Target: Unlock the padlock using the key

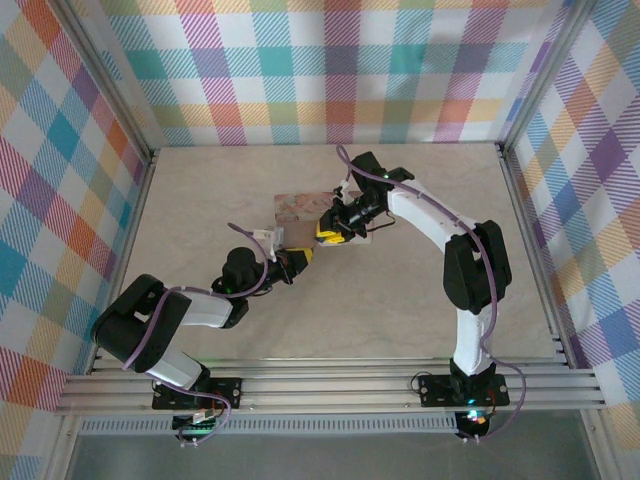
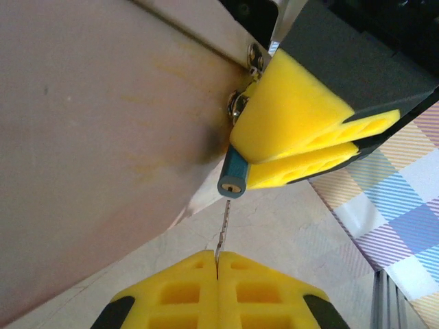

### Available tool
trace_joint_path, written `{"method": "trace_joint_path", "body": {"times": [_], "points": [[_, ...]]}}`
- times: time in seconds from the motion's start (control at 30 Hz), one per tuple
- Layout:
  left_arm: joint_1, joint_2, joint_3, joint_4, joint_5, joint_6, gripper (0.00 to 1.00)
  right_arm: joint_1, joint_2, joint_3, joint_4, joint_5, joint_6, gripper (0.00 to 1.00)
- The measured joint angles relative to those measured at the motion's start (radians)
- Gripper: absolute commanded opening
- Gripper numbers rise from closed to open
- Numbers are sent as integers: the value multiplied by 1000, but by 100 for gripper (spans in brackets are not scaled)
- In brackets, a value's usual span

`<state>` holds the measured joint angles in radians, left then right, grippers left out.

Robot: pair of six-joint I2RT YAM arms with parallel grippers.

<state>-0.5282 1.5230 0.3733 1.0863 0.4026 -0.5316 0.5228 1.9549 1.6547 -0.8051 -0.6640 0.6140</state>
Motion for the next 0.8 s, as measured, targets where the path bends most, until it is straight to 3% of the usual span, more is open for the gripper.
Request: {"method": "trace_joint_path", "body": {"times": [0.8], "points": [[0, 55, 26, 29, 8, -4, 0, -3, 0, 0, 0, -7, 0, 0]]}}
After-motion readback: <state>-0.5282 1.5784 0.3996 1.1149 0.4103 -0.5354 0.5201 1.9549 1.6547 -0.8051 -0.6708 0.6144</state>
